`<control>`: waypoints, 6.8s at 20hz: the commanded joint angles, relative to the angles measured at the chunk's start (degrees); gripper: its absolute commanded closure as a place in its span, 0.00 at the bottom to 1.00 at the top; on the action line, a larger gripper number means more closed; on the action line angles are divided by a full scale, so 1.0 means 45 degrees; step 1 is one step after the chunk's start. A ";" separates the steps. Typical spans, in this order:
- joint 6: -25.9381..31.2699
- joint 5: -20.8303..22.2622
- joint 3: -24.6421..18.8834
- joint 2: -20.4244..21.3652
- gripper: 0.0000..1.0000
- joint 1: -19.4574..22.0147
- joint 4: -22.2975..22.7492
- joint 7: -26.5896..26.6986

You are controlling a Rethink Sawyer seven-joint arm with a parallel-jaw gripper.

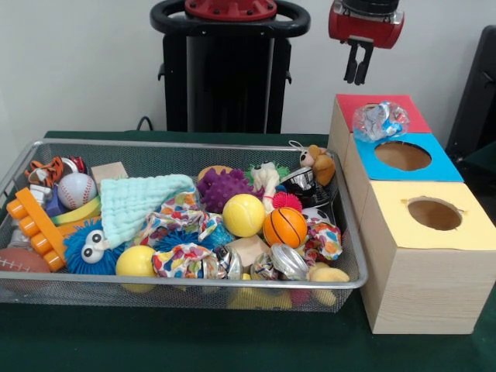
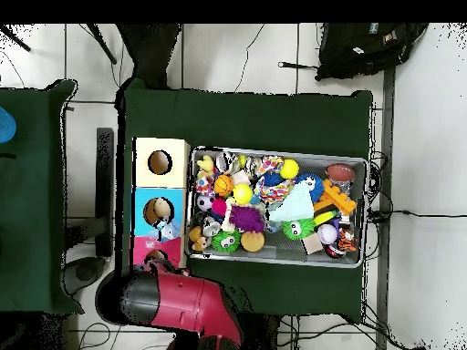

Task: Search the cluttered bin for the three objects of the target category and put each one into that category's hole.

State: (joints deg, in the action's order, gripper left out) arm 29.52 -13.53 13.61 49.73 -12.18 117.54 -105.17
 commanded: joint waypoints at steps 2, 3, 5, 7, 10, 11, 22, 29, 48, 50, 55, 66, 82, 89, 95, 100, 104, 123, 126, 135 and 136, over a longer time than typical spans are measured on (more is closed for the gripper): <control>-0.0652 -0.0105 -0.1010 -0.0523 1.00 -0.0043 0.0239 -0.2179; -0.0840 -0.0157 -0.1071 -0.0584 1.00 -0.0049 0.0272 -0.2216; -0.1033 -0.0180 -0.1124 -0.0691 1.00 -0.0049 0.0258 -0.2225; -0.1075 -0.0164 -0.1118 -0.0820 1.00 -0.0066 0.0124 -0.2225; -0.0937 -0.0099 -0.0965 -0.1021 1.00 -0.0237 -0.0215 -0.2326; -0.0985 -0.0097 -0.0932 -0.1159 1.00 -0.0293 -0.0327 -0.2392; -0.0997 -0.0172 -0.0559 -0.1922 1.00 -0.0736 -0.1076 -0.2656; -0.0681 -0.0300 -0.0321 -0.2101 1.00 -0.1058 -0.1462 -0.2837; -0.0174 -0.0280 -0.0162 -0.2361 1.00 -0.0926 -0.2370 -0.2634; -0.0137 -0.0291 -0.0140 -0.2397 1.00 -0.0941 -0.2460 -0.2668; 0.0247 -0.0213 0.0025 -0.2417 1.00 -0.0949 -0.2806 -0.2664; 0.0594 -0.0227 -0.0112 -0.2508 1.00 -0.0709 -0.3165 -0.2557; 0.0490 -0.0175 -0.0205 -0.3231 1.00 -0.0288 -0.4012 -0.2310; 0.0550 -0.0045 -0.0295 -0.3150 1.00 -0.0029 -0.4004 -0.2029; 0.0890 0.0068 -0.0191 -0.2912 1.00 -0.0105 -0.3958 -0.2050; 0.0870 0.0031 -0.0105 -0.3249 1.00 -0.0324 -0.4235 -0.2356; 0.1026 0.0013 -0.0088 -0.3242 1.00 -0.0380 -0.4320 -0.2402; 0.0848 0.0388 -0.0903 -0.2588 1.00 0.1353 -0.3773 -0.0488; 0.0747 0.0656 -0.1224 -0.2541 1.00 0.2030 -0.3765 0.0229; 0.0386 0.1766 -0.2258 -0.2489 1.00 0.3824 -0.3699 0.1352; 0.0337 0.1913 -0.2368 -0.2486 1.00 0.4001 -0.3682 0.1391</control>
State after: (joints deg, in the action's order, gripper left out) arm 29.58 -9.49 10.64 38.70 2.27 100.48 -105.17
